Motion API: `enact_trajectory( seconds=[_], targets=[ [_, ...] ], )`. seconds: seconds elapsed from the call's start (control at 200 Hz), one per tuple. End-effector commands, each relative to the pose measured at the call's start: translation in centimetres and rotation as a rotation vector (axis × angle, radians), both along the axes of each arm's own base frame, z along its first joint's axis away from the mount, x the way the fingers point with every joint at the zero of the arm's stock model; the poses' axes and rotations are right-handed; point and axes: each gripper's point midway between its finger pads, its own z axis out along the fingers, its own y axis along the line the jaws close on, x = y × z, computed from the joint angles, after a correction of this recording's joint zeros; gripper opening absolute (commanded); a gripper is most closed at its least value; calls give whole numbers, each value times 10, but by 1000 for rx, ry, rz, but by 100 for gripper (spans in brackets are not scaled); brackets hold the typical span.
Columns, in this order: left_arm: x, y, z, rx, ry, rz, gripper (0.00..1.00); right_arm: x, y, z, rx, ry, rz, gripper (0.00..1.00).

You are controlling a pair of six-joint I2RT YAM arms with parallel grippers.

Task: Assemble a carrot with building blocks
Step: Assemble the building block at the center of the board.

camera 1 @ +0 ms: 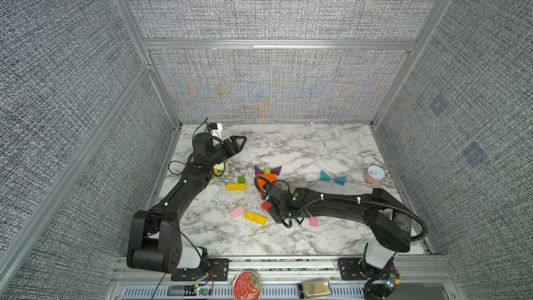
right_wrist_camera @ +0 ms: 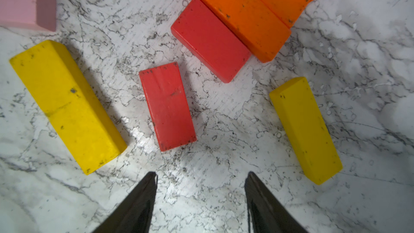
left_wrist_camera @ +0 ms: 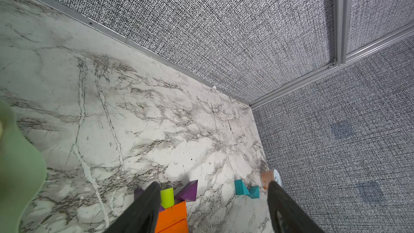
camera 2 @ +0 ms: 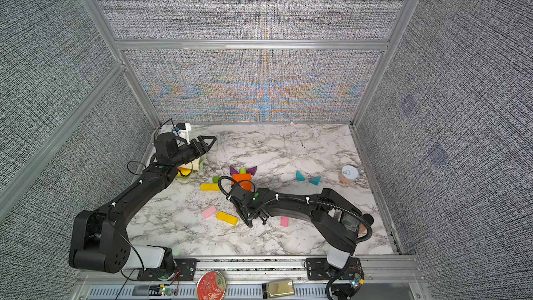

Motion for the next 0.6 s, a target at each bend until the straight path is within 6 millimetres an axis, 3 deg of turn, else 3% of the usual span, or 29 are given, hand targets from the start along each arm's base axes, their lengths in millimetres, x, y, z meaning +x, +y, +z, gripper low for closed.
enact_trajectory(
  seconds=[0.0, 0.265, 0.595],
  targets=[
    [0, -4, 3, -14, -11, -20, 76, -2, -1, -3, 10, 13, -35, 60],
    [-1, -8, 0, -20, 0, -31, 76, -7, 2, -10, 34, 45, -56, 38],
    [-1, -9, 0, -23, 2, -36, 76, -6, 3, -13, 40, 40, -98, 34]
  ],
)
